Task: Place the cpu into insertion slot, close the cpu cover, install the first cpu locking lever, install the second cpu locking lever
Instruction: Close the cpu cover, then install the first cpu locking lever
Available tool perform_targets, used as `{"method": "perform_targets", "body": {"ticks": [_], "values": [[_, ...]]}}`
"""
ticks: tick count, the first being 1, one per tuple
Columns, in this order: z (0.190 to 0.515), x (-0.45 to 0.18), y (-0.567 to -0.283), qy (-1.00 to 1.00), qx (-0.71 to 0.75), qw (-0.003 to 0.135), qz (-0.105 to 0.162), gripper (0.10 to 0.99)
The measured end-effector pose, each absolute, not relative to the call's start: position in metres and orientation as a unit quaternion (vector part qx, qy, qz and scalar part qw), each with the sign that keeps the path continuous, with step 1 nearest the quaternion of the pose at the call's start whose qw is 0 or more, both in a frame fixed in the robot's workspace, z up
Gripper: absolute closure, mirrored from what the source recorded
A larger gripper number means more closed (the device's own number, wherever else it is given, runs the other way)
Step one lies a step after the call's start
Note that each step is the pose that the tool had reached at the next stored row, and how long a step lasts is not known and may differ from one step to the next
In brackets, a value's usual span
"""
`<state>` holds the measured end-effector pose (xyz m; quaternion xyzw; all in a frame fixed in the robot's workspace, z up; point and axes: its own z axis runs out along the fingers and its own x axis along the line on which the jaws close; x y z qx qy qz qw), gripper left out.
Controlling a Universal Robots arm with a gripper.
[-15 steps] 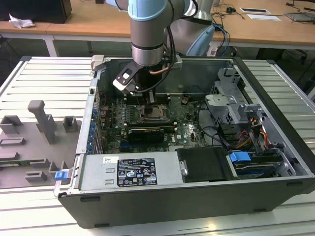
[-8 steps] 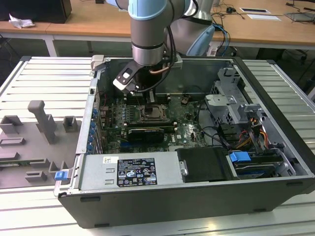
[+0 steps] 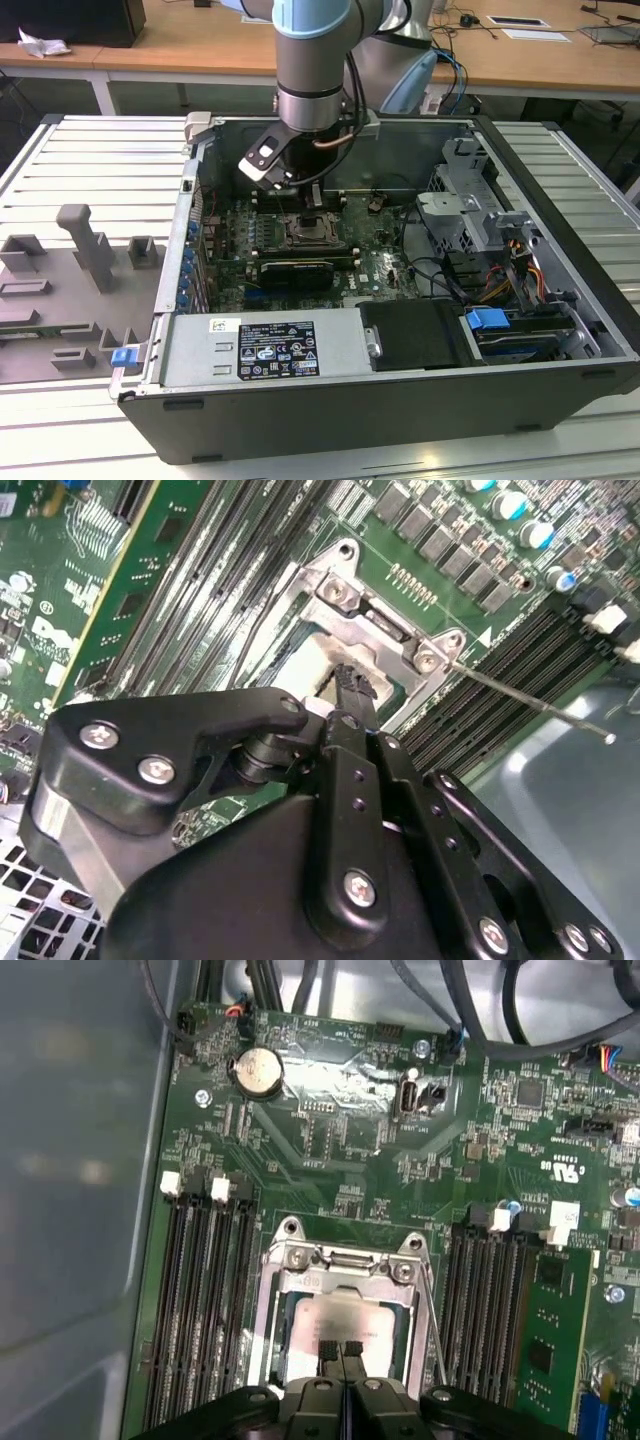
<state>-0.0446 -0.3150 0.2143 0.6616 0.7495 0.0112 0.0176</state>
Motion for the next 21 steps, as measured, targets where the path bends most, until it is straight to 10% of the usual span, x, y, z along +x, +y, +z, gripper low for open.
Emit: {"method": "perform_targets", "body": {"ticks": [21], "values": [[0.2217, -0.0413, -0.3150, 0.750, 0.662, 0.017, 0.010, 0.980]]}}
